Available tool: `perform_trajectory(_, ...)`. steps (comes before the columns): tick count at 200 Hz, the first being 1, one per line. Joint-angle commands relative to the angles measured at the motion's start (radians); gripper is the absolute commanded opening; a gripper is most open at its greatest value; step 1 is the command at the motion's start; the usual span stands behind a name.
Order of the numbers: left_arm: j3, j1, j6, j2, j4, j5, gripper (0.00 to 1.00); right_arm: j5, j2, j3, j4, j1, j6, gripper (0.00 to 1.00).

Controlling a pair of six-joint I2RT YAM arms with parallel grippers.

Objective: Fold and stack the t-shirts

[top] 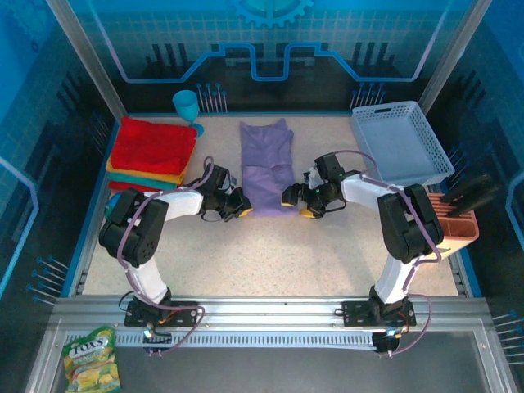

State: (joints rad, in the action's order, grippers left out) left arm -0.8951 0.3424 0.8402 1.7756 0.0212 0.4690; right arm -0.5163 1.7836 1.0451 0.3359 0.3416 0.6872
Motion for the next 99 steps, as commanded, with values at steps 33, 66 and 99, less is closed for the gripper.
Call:
perform_trajectory(33, -0.034, -0.011, 0.062, -0.051, 0.004, 0.050, 0.00, -0.015, -0.007, -0.035, -0.028, 0.046, 0.122, 0.84)
perform_trajectory(66, -0.029, -0.014, 0.069, -0.061, 0.001, 0.051, 0.00, -0.032, -0.001, -0.096, -0.140, 0.054, 0.229, 0.80)
perform_trajectory(99, -0.028, -0.014, 0.075, -0.062, -0.005, 0.056, 0.00, -0.065, 0.045, -0.121, -0.255, 0.067, 0.322, 0.77)
